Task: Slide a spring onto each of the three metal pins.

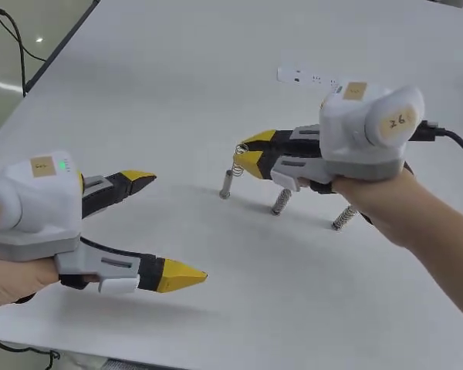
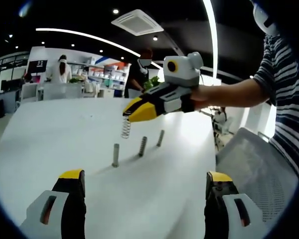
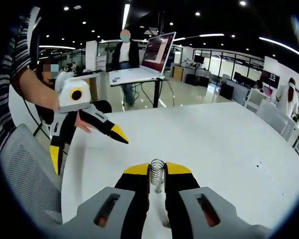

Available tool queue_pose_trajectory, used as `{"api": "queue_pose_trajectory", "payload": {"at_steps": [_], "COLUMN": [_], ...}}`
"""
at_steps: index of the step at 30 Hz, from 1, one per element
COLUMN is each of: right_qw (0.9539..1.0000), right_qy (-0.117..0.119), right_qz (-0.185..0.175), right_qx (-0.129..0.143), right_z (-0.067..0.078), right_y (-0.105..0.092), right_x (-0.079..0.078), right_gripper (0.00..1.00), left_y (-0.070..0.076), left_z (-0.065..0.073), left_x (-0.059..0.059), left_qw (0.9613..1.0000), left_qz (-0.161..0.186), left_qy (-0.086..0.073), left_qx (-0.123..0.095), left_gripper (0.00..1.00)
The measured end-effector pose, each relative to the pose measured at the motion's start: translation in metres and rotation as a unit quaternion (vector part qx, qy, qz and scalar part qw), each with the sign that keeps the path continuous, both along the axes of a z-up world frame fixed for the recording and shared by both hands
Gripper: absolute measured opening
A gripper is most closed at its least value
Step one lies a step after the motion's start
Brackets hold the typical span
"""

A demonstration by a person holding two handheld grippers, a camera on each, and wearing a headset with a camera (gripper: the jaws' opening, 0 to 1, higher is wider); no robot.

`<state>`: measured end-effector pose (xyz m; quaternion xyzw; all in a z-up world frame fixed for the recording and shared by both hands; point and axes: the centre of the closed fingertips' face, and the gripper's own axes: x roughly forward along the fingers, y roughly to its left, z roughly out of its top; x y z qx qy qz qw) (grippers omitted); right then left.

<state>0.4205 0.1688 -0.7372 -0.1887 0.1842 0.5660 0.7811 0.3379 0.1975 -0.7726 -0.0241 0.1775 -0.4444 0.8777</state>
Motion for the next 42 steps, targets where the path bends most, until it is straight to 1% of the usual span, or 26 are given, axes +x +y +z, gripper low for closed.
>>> {"api": "queue_pose_trajectory", "payload": {"at_steps": [5,13,24,32,42], "right_qw": [1.0000,0.9998,0.9996,0.9995,0.9990], "right_qy": [0.000,0.009,0.018,0.024,0.036], "right_qz": [-0.006,-0.017,-0.019,-0.020,-0.024], "right_qx": [0.000,-0.003,-0.002,-0.001,-0.008], "right_z": [-0.001,-0.010,-0.016,-0.020,-0.034], "right_y": [0.002,0.002,0.006,0.007,0.003], "right_x": [0.006,0.013,0.016,0.015,0.013], "right_gripper": [0.08,0.08,0.08,0.08,0.08], "left_y": [-0.001,0.000,-0.001,-0.003,-0.002], "left_z": [-0.001,-0.002,-0.002,-0.003,-0.005], "left_x": [-0.001,0.000,0.000,0.001,0.002], "left_qw": [1.0000,1.0000,1.0000,1.0000,1.0000], "left_qz": [-0.002,-0.002,-0.003,-0.005,-0.006], "left_qy": [0.002,0.002,0.003,0.003,0.005], "left_qx": [0.001,0.003,0.003,0.003,0.005], "left_gripper": [0.98,0.98,0.98,0.98,0.98]}}
